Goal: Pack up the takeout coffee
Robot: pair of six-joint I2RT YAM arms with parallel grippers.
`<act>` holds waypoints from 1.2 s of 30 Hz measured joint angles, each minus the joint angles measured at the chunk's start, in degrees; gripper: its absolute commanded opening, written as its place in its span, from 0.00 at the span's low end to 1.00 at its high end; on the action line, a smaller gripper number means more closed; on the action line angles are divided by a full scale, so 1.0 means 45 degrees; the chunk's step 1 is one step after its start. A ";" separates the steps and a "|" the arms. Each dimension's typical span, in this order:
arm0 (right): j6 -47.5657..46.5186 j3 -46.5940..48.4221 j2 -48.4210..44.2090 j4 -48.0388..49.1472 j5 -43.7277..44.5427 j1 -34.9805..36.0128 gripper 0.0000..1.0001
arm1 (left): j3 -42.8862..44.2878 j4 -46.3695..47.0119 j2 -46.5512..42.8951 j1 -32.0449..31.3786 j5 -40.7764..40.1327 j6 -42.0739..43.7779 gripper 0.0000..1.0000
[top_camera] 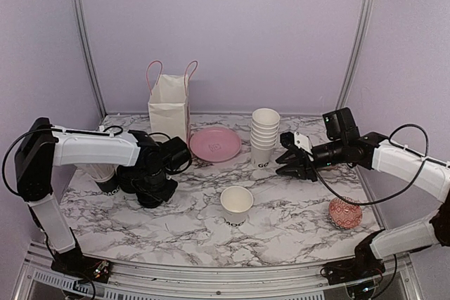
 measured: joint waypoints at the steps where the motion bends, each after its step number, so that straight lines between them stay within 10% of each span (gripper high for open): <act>1: 0.0000 0.0000 -0.0029 0.0000 -0.0024 -0.0010 0.32 | 0.0073 -0.0063 0.0000 0.0000 -0.0015 -0.0015 0.07; 14: 0.0452 0.2055 0.0408 -0.1005 -0.0913 -0.0034 0.33 | 0.3968 -0.0549 -0.2157 -0.0845 0.2331 0.0510 0.05; 23: 0.3866 0.5416 0.1744 -0.0389 -0.2050 -0.0053 0.68 | 0.3211 0.4333 -0.4148 -0.0899 0.4901 0.0593 0.05; 36: 1.0632 0.5406 0.3031 0.3512 -0.4779 0.0131 0.92 | 0.0432 1.1162 -0.4284 -0.0364 0.7407 -0.0884 0.05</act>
